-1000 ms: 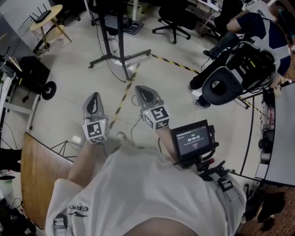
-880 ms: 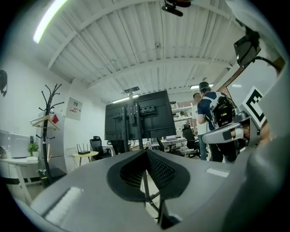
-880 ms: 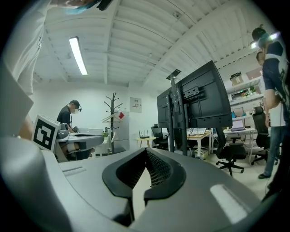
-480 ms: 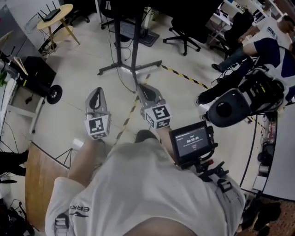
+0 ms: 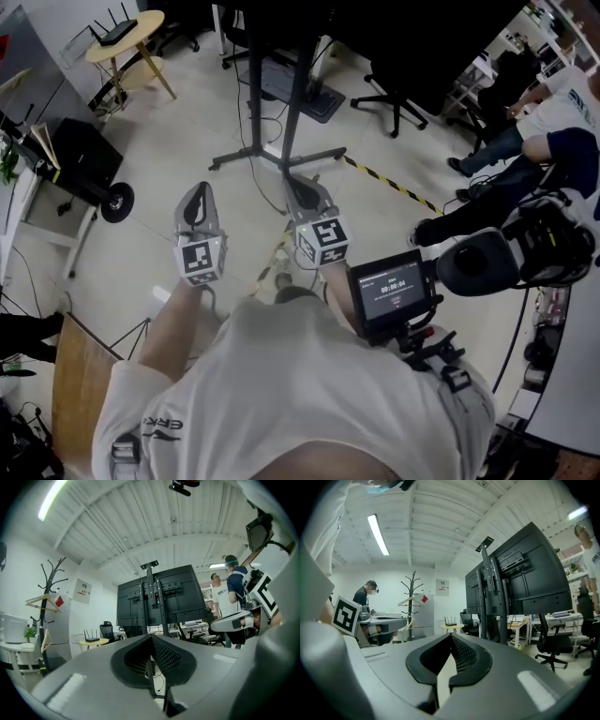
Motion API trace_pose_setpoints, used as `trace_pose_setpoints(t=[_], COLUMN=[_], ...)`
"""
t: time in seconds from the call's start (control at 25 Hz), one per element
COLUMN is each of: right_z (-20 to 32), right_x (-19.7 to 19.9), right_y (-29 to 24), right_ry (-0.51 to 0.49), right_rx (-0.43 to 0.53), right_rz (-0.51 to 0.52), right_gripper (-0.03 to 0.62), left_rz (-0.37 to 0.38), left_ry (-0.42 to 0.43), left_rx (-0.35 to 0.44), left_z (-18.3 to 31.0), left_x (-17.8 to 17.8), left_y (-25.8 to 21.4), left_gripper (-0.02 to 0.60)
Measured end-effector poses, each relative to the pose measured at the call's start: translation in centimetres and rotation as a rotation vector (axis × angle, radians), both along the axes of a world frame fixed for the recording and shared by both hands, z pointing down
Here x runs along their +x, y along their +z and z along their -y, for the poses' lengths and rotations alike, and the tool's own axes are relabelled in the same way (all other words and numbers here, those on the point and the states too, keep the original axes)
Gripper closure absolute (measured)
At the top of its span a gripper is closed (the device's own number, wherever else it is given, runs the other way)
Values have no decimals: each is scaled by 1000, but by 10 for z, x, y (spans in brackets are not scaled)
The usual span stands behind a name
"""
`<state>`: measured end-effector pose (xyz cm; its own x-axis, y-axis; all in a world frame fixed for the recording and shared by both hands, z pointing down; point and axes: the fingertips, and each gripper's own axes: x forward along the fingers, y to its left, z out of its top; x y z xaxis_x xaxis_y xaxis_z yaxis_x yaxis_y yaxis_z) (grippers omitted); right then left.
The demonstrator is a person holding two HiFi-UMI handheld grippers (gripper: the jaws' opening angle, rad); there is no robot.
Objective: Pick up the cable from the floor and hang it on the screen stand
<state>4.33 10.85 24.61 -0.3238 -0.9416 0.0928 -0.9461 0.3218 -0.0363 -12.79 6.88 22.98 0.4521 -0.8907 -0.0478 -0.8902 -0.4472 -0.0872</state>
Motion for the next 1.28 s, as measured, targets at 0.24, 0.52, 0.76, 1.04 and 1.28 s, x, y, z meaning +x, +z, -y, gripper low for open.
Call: trace_pose_setpoints(t=[0.24, 0.52, 0.76, 1.04, 1.28], right_z=[92, 169, 196, 218, 238], right_x=[48, 86, 94, 92, 83], right_y=[-9, -13, -4, 2, 20], right_ry=[-25, -49, -40, 1, 4], right_rx=[0, 0, -26, -42, -87], right_rz=[-5, -7, -3, -16, -43], right_gripper=[580, 582, 582, 580, 582], left_rz=[6, 23, 34, 31, 58], left_ry=[-45, -85, -76, -45, -14], left_rx=[-13, -12, -34, -53, -81], left_z=[91, 162, 190, 219, 242], left_x=[35, 65, 74, 70, 69], left_y=[-5, -12, -5, 8, 19], left_gripper=[578, 578, 578, 578, 578])
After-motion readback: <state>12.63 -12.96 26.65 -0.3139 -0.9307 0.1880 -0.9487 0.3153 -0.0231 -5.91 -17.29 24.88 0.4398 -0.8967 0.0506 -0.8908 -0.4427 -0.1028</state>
